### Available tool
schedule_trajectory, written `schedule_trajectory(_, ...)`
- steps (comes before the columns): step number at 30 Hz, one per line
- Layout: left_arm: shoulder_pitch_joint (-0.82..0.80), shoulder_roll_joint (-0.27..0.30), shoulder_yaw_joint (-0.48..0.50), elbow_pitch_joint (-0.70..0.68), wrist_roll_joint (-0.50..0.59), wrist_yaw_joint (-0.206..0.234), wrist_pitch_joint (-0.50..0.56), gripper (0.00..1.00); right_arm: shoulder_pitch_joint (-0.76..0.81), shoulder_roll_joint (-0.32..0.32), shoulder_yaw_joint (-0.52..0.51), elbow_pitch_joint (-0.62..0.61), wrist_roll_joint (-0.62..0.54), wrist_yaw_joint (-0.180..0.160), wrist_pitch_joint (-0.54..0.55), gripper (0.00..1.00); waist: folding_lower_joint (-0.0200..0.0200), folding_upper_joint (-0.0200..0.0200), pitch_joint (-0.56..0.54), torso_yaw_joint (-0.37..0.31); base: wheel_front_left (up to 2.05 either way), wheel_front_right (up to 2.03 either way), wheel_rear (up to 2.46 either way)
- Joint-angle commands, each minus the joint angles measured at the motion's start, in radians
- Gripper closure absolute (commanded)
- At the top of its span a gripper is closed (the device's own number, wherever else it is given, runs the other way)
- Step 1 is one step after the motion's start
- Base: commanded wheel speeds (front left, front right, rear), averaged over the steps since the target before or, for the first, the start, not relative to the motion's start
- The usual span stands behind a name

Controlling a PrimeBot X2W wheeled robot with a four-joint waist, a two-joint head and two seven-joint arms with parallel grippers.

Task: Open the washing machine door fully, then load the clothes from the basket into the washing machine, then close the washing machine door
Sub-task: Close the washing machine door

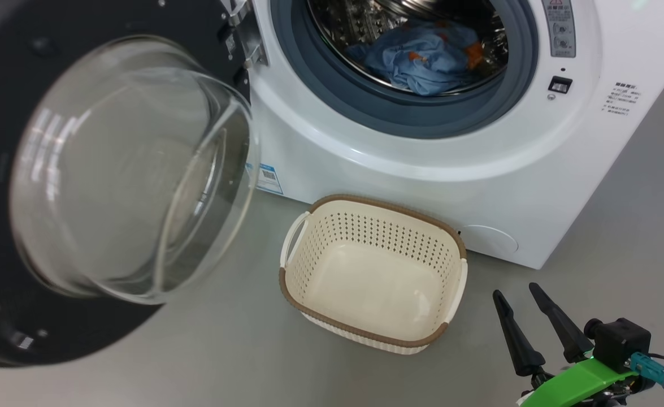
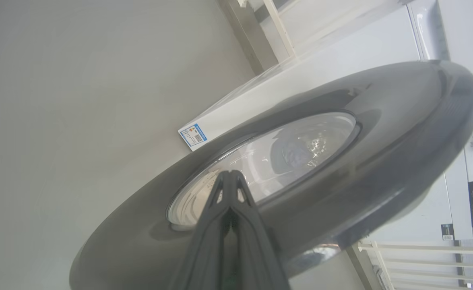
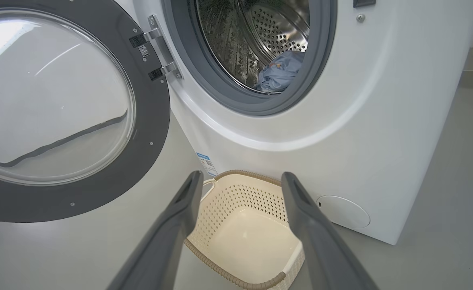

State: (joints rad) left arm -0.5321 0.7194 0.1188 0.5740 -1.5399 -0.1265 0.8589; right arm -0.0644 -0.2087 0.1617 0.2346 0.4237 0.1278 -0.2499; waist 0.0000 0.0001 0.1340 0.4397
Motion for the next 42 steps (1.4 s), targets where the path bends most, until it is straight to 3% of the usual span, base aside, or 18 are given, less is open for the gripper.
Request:
schedule_trajectory(1,0.005,0.039,0.018,-0.051,-0.021,-0.004,0.03,1.0,0.004,0.0,0.02,-0.021,-0.006,0.003,-0.012,0.0,0.0,-0.0001,-0.009,0.002,0.0,0.0,0.0)
schedule_trajectory(11,0.083,0.03,-0.01,-0.28,-0.07,-0.004,0.153,1.0,0.011,0.012,0.014,-0.025,-0.004,0.003,-0.012,0.0,0.0,-0.0001,-0.033,-0.009,0.0,0.0,0.0)
schedule_trajectory(24,0.128,-0.058,-0.086,-0.56,-0.125,-0.004,0.26,1.0,0.007,0.029,0.003,-0.035,-0.008,0.003,-0.012,0.0,0.0,-0.0001,-0.042,-0.081,0.0,0.0,0.0)
schedule_trajectory(32,0.077,-0.14,-0.152,-0.626,-0.105,-0.004,0.265,1.0,-0.01,0.041,-0.002,-0.04,-0.011,0.003,-0.012,0.0,0.0,-0.0001,-0.028,-0.162,0.0,0.0,0.0)
schedule_trajectory(42,-0.002,-0.253,-0.213,-0.597,-0.059,-0.004,0.217,1.0,-0.011,0.063,-0.007,-0.043,-0.013,0.003,-0.012,0.0,0.0,-0.0001,-0.025,-0.289,0.0,0.0,0.0)
